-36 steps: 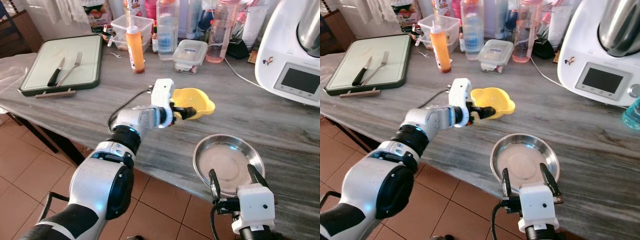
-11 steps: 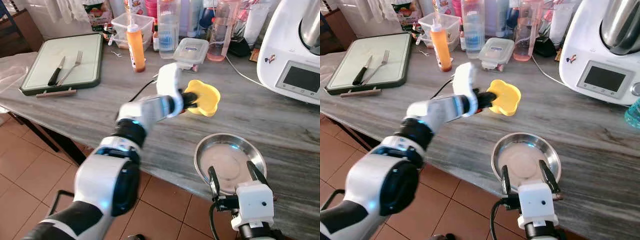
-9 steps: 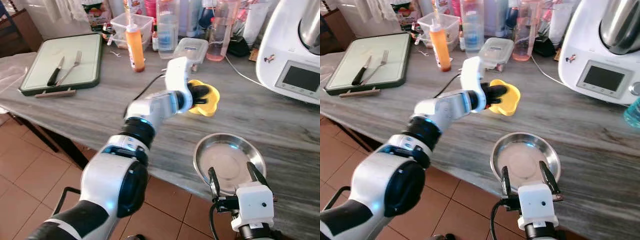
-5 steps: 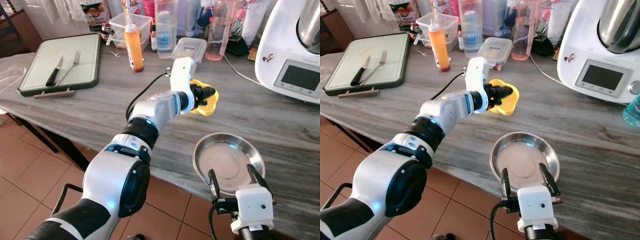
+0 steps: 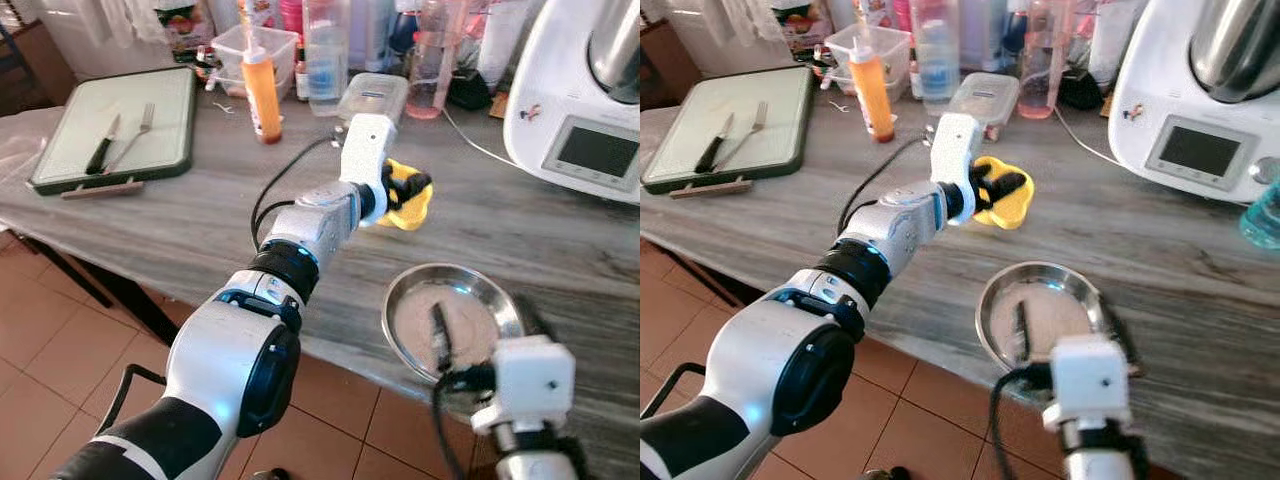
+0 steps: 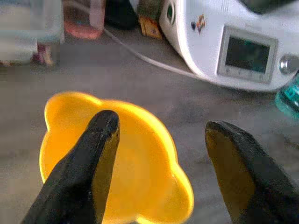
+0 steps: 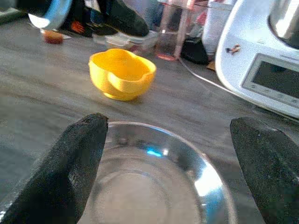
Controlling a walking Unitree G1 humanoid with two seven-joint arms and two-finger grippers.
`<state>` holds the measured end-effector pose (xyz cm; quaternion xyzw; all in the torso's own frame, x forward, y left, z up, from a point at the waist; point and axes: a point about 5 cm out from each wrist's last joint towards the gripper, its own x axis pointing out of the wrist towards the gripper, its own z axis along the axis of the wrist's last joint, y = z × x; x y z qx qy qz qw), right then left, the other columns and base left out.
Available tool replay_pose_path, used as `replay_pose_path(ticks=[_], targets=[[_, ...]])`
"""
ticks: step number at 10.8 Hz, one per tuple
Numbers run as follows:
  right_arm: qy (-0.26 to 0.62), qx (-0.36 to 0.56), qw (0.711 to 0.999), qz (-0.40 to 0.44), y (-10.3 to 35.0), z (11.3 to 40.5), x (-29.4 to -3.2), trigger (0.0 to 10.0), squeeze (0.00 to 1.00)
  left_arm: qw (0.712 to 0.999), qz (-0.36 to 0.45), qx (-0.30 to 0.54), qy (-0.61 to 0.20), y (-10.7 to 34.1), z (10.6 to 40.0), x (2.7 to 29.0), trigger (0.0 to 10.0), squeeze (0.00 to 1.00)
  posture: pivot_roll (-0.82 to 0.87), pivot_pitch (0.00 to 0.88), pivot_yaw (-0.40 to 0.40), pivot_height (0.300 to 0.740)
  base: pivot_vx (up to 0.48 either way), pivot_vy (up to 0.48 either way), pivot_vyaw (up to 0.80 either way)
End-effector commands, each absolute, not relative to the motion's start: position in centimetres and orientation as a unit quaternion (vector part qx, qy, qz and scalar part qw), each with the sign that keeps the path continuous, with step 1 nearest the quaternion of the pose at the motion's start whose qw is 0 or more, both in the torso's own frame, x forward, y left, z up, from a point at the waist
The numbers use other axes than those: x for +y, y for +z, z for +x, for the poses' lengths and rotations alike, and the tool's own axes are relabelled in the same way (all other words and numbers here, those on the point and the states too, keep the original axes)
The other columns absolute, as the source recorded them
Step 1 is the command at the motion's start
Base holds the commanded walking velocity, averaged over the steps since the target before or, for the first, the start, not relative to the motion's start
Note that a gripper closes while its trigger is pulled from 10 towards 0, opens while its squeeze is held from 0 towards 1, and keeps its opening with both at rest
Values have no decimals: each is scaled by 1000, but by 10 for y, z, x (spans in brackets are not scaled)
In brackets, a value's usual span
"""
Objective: Setting the table
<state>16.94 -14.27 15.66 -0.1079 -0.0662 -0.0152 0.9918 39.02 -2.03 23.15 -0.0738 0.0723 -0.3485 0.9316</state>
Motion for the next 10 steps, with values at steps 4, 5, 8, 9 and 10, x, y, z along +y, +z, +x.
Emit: replay_pose_path(ticks=[4, 5, 8, 9, 10], targets=[[-19, -92, 988, -124, 169, 181, -151, 10000, 0, 944, -111, -80, -300, 256, 399, 22, 10000, 0, -17, 121, 5, 740, 0, 0, 0], [-16, -97, 985, -143, 169, 185, -152, 10000, 0, 942, -99, -149, -284, 259, 393, 39, 10000, 0, -3, 118, -3, 740, 0, 0, 0], [-25, -96, 983, -154, 166, 190, -158, 10000, 0, 948, -30, -219, -227, 233, 370, 86, 10000, 0, 29, 107, -14, 740, 0, 0, 0], [-32, -96, 983, -156, 165, 190, -160, 10000, 0, 954, -7, -215, -210, 222, 363, 100, 10000, 0, 42, 101, -19, 740, 0, 0, 0], [-42, -96, 982, -160, 165, 191, -164, 10000, 0, 962, 10, -199, -185, 207, 354, 117, 10000, 43, 48, 100, -20, 740, 0, 0, 0]])
